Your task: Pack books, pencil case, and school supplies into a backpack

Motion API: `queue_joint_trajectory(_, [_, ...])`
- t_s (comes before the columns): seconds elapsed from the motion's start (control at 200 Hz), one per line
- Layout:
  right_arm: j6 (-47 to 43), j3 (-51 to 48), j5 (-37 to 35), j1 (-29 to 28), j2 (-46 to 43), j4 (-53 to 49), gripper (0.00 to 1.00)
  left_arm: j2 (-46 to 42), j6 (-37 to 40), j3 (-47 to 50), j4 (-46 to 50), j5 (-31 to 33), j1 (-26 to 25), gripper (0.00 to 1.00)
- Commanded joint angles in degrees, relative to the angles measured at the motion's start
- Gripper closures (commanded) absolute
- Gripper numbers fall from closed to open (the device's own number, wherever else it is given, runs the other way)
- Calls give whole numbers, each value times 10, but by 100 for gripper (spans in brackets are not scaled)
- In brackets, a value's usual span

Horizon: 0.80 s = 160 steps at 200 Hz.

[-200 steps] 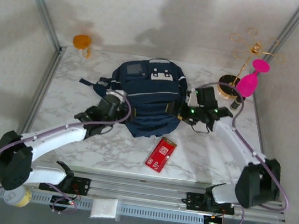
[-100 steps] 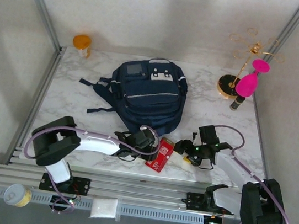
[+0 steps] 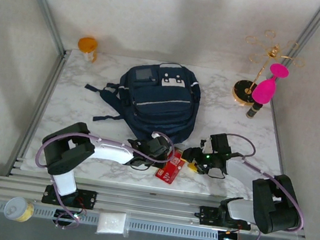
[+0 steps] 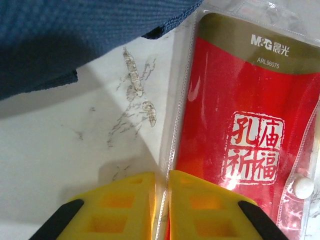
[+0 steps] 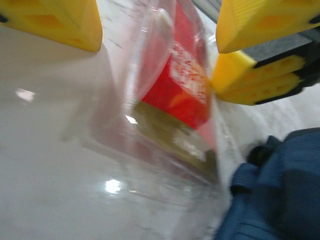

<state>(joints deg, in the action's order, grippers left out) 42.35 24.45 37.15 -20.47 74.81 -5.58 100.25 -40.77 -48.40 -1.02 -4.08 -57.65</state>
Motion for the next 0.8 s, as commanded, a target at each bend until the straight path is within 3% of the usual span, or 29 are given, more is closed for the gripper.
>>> queue_joint_trajectory(0.0, [23,-23,83,-12,-3,112,38,46,-5,-2,-8,-12,-2,85])
queue_joint_trajectory(0.085, [20,-19,86,-12,-3,109,40,51,-5,-6,-18,-25,-3,86])
queue_joint_trajectory(0.265, [-12,-5,37,-10,-14,51,54,53,-3,-17,7,-8,-4,86])
queue_joint_trajectory(0.36, [-9,-9,29,-9,-14,56,69,40,3,-24,8,-10,-4,85])
queue_joint_trajectory(0.586, [-22,5,24,-7,-2,51,86,34,16,-32,-8,-34,-4,84])
queue_joint_trajectory(0.796, [-29,6,9,39,-86,-23,99,-73,72,-44,38,-9,-4,78])
